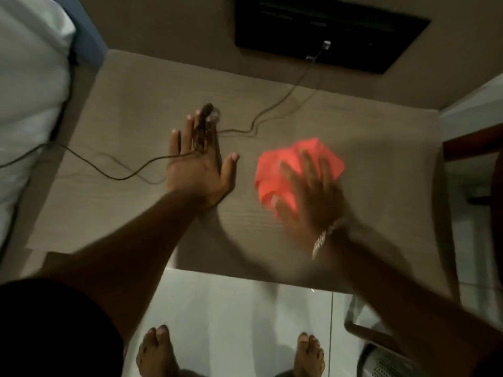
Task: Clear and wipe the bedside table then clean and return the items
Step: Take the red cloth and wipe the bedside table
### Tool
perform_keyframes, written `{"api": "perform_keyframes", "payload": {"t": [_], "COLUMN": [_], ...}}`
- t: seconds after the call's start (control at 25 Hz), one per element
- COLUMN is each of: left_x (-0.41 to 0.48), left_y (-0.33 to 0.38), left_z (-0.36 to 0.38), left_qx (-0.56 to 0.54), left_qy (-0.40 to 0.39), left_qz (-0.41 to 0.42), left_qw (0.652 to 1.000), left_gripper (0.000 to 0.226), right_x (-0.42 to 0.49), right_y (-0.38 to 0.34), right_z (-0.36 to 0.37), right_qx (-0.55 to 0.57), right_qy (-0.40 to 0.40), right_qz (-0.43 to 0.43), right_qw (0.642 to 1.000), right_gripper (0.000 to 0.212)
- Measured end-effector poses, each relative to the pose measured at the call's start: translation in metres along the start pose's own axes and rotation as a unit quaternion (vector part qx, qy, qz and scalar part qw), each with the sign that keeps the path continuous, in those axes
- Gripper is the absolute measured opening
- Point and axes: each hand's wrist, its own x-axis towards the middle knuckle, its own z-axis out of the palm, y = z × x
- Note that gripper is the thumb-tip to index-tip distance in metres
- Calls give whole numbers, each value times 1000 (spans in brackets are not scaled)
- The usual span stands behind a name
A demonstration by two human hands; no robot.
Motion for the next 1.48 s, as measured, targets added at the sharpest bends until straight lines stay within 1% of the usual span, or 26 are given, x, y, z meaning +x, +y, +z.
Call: {"api": "perform_keyframes", "payload": {"t": [0.12,0.2,0.28,0.4,0.52,0.64,0.72,0.8,0.88,0.96,1.04,1.08,1.16,1.2,1.28,1.32,1.36,1.4,1.48], "left_x": [-25,-32,-33,-27,-15,-3,5,11,16,20,22,22,18,19,26,32,41,53,75], "left_y": [-28,-45,-60,-80,-106,-123,-128,-130,-133,-138,-140,-141,-141,-141,-127,-118,-110,-103,-94], "left_z": [-10,-14,-16,-16,-21,-25,-24,-24,-23,-23,-25,-26,-29,-31,-38,-41,-43,-43,-37], "left_qx": [1,1,-2,4,3,-8,-14,-25,-32,-65,-134,-181,-255,-283,-313,-302,-260,-202,-111], "left_qy": [-16,-6,-2,-4,-6,-10,-1,11,27,53,96,128,196,207,179,153,124,91,38], "left_qz": [-19,-39,-55,-50,-57,-73,-90,-103,-106,-103,-102,-104,-131,-155,-197,-209,-215,-216,-198], "left_qw": [1000,999,999,999,998,997,996,994,993,991,981,970,938,924,912,917,933,951,973], "left_gripper": [81,82,83,83,85,86,85,81,76,72,70,69,65,63,62,65,68,70,68], "right_x": [-65,-60,-26,37,92,142,163,177,190,202,198,183,135,110,80,79,85,94,105], "right_y": [-39,-46,-47,-55,-74,-94,-118,-150,-184,-203,-197,-188,-166,-158,-145,-142,-139,-138,-136], "right_z": [-8,-11,-3,13,29,34,40,49,53,51,50,49,47,46,48,46,47,47,42], "right_qx": [18,13,5,-5,-17,4,15,22,77,147,189,189,164,132,52,38,27,13,-15], "right_qy": [-89,-98,-86,-59,-40,-32,-40,-53,-63,-53,-3,27,56,56,8,-27,-34,-21,-22], "right_qz": [-131,-171,-157,-50,25,68,75,23,-43,-67,-49,-31,3,20,59,64,54,45,39], "right_qw": [987,980,984,997,999,997,996,998,994,985,981,981,985,989,997,997,998,999,999], "right_gripper": [68,68,64,60,61,69,74,72,69,67,64,64,62,63,72,75,77,76,76]}}
